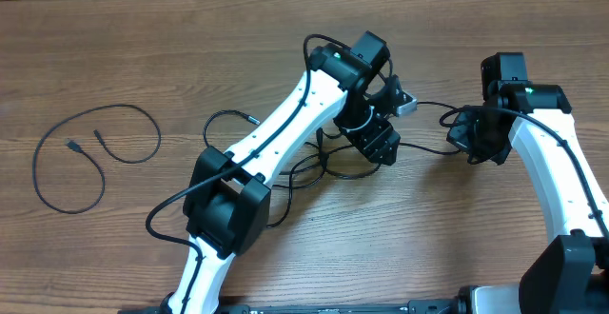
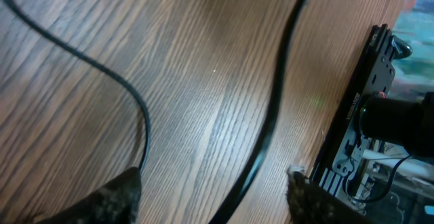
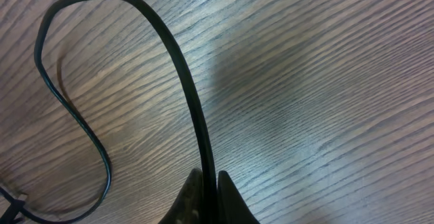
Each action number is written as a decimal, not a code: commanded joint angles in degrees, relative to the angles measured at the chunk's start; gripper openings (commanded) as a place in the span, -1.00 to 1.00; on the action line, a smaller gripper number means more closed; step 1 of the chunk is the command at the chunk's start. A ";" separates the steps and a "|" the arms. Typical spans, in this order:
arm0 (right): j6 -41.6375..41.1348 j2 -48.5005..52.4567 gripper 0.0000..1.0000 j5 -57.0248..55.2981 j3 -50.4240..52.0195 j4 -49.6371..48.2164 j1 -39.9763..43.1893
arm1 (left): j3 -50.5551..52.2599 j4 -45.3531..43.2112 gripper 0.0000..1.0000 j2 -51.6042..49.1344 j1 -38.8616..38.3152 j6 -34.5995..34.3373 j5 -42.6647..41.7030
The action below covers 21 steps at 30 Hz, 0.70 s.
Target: Untangle cables
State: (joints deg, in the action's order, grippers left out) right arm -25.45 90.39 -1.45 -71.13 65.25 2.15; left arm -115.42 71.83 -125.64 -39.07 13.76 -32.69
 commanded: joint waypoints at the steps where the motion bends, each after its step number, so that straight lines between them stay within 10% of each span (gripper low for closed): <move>1: 0.39 -0.17 -0.92 0.31 0.44 -0.22 -0.22 | 0.63 -0.87 0.01 0.13 -1.09 0.79 1.44; 5: 0.39 -0.17 -0.92 0.28 0.66 -0.24 -0.22 | 0.48 -1.64 -0.91 0.15 -0.90 -2.89 7.61; 11: 0.39 -0.17 -0.89 0.28 0.68 -0.20 -0.22 | -6.97 1.79 -0.92 0.20 2.91 -7.13 8.59; 14: 0.37 -0.17 0.19 0.28 0.68 -0.28 -0.22 | -19.96 7.93 -0.92 0.20 5.66 -7.10 8.41; 21: 0.42 -0.17 0.35 0.07 0.68 -0.26 -0.20 | -53.83 18.58 -0.92 0.20 13.14 -9.38 8.74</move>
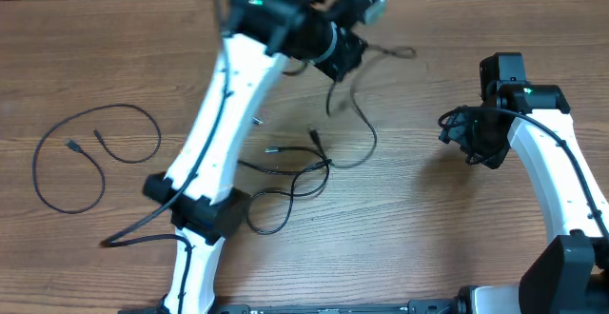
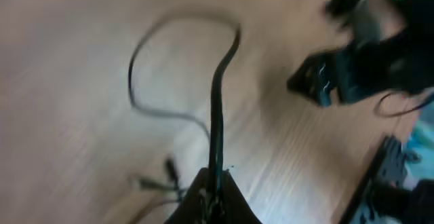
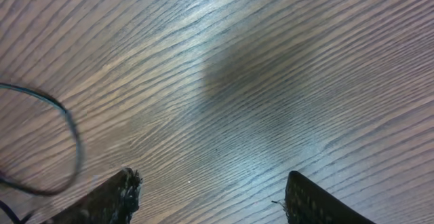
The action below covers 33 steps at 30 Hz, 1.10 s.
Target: Untangle cables
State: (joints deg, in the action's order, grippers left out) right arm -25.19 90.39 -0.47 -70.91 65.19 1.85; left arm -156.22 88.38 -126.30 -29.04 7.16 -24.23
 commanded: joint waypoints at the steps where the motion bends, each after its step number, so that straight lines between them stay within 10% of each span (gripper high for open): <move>1: 0.15 -0.17 0.35 -0.92 0.46 -0.17 0.11 | -20.06 3.98 -0.92 0.85 6.69 -4.52 0.81; 18: 0.15 -0.17 0.32 -0.92 0.46 0.46 0.11 | -18.40 8.41 -0.92 12.85 49.44 -18.29 18.97; 33: 0.13 -0.17 0.29 -0.92 0.48 0.46 0.09 | 39.19 7.04 -0.92 39.93 60.94 -32.04 39.87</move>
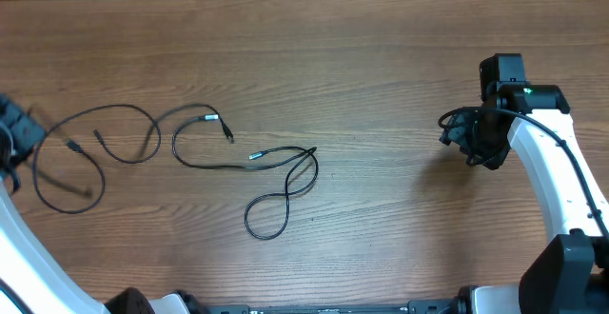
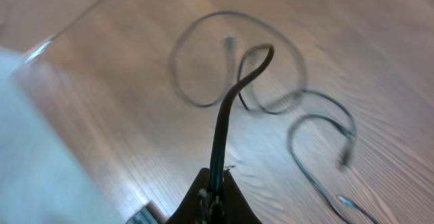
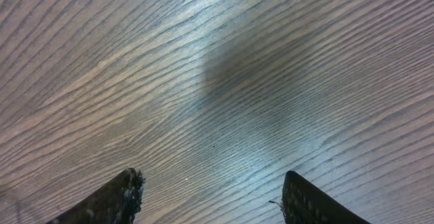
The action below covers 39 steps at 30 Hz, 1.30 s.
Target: Untangle cables
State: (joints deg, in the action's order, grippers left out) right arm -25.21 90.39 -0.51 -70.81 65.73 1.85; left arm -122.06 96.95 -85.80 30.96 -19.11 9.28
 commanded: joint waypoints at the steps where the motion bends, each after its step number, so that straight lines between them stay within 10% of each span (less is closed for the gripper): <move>1: 0.15 -0.17 0.29 -0.87 0.37 -0.09 0.09 | 6.34 -2.73 -0.92 -1.73 0.94 -5.77 6.43; 16: 0.13 -0.17 0.28 -0.85 0.37 0.22 0.09 | 6.78 -8.11 -0.85 -27.50 0.90 -4.57 -0.20; 18: 0.13 -0.17 0.27 -0.85 0.37 0.20 0.09 | 6.80 -8.41 -0.13 -28.44 0.76 -0.44 -8.63; 24: 0.13 -0.17 0.26 -0.85 0.37 0.35 0.09 | 6.80 -10.64 0.23 -28.44 -3.04 7.65 -18.34; 39: 0.13 -0.17 0.26 -0.83 0.37 0.61 0.09 | 8.50 -12.41 0.26 -29.27 -24.11 8.39 -16.94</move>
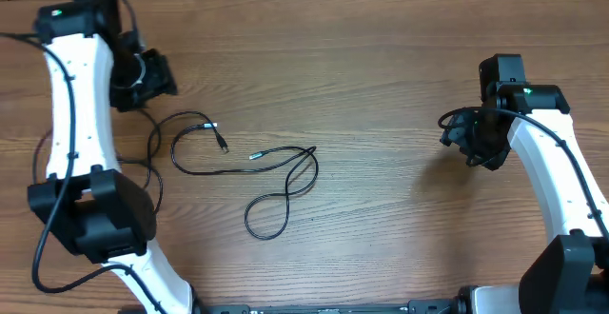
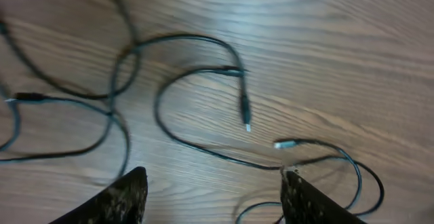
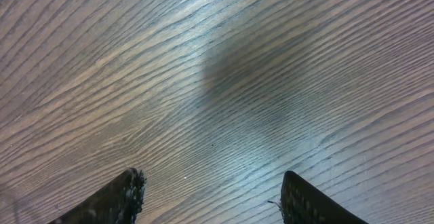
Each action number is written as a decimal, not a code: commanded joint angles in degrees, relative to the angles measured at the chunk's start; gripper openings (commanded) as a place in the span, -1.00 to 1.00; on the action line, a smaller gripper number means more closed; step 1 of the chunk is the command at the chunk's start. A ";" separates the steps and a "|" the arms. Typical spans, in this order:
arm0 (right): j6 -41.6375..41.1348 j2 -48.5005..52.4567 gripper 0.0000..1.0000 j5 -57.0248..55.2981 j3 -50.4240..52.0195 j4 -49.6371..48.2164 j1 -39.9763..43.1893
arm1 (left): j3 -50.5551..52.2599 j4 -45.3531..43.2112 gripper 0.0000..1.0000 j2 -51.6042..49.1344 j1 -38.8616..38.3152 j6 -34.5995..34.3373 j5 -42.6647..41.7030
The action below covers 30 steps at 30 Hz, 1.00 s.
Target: Untangle cables
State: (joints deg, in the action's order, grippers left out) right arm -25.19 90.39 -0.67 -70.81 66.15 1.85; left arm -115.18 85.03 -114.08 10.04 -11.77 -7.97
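Note:
Several thin black cables lie on the wooden table (image 1: 381, 67). One ends in a twisted figure-eight loop (image 1: 278, 200), and its plug (image 2: 285, 144) shows in the left wrist view. An arc of cable (image 1: 186, 160) with a plug (image 2: 245, 115) runs left of the loop. More cable loops (image 2: 68, 95) lie further left, partly hidden under the left arm. My left gripper (image 1: 150, 78) (image 2: 213, 197) hangs open above these, holding nothing. My right gripper (image 1: 466, 135) (image 3: 210, 200) is open over bare wood at the right, away from every cable.
The left arm's base and links (image 1: 90, 214) cover part of the left cable area. The table's far edge runs along the top of the overhead view. The right arm (image 1: 561, 190) stands along the right side.
My left gripper was shut on a cable at the far left edge. It is now open at the back left with the cable let go. The right gripper has not moved.
First my right gripper was shut on a cable and my left was open over a tangle at the centre. Then the right was open and the left held a cable at the back. Later the left held it at the far left, cables spread out. Now both are open.

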 commanded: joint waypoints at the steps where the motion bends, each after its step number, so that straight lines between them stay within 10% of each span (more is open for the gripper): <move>1: 0.11 -0.17 0.27 -0.68 0.37 0.44 0.09 | 2.62 -0.66 0.26 -0.98 -4.92 0.61 0.66; 30: -0.02 -0.17 0.30 -0.48 0.37 2.97 0.09 | 33.24 -29.14 0.24 -0.98 -15.10 -14.27 1.64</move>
State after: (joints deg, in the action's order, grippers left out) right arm -25.21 90.39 -0.64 -70.81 69.21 1.83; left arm -83.26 56.47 -114.72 -4.54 -25.30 -7.51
